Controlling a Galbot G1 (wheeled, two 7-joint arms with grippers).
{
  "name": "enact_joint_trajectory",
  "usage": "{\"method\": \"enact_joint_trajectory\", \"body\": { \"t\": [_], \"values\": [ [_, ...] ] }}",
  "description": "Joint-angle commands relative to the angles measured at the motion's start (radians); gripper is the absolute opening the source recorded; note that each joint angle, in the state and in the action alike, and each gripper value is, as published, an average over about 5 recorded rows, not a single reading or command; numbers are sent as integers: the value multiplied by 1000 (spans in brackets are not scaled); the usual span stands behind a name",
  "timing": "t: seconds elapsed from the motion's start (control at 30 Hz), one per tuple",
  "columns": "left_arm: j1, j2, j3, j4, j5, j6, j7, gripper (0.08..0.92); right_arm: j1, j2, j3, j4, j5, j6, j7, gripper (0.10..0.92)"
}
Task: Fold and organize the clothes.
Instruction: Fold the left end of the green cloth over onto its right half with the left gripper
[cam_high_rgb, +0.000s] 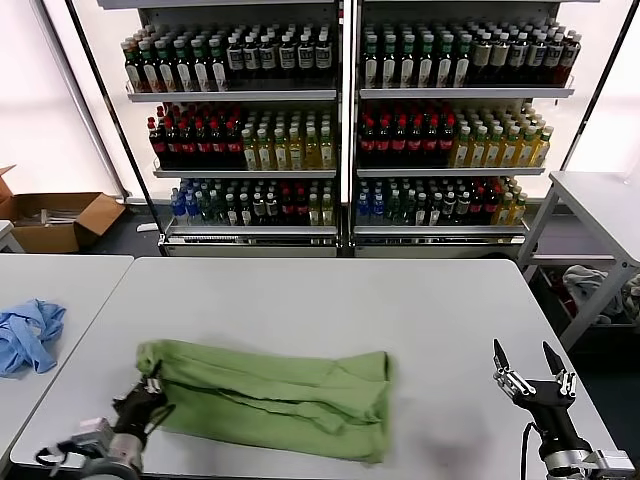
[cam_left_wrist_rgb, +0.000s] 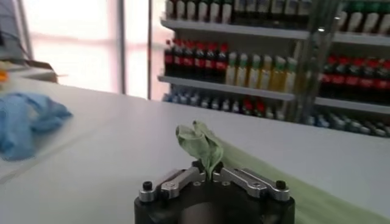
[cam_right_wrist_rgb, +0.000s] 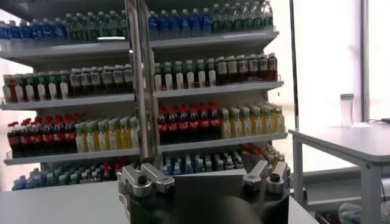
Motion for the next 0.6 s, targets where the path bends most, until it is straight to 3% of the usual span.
{"method": "enact_joint_trajectory", "body": {
  "t": [0.03, 0.2, 0.43, 0.6],
  "values": [
    [20, 25, -440, -28, -42, 112, -24, 108, 21, -8, -3, 7, -1, -8, 4, 823],
    [45, 3, -388, -115, 4, 130, -26, 108, 29, -7, -5, 10, -2, -12, 5, 823],
    [-18, -23, -9, -151, 125, 131, -19, 108, 19, 7, -7, 14, -12, -8, 7, 823],
    [-113, -51, 185, -162, 189, 165, -16, 108, 13, 11, 4, 19, -12, -6, 8, 823]
  ]
}}
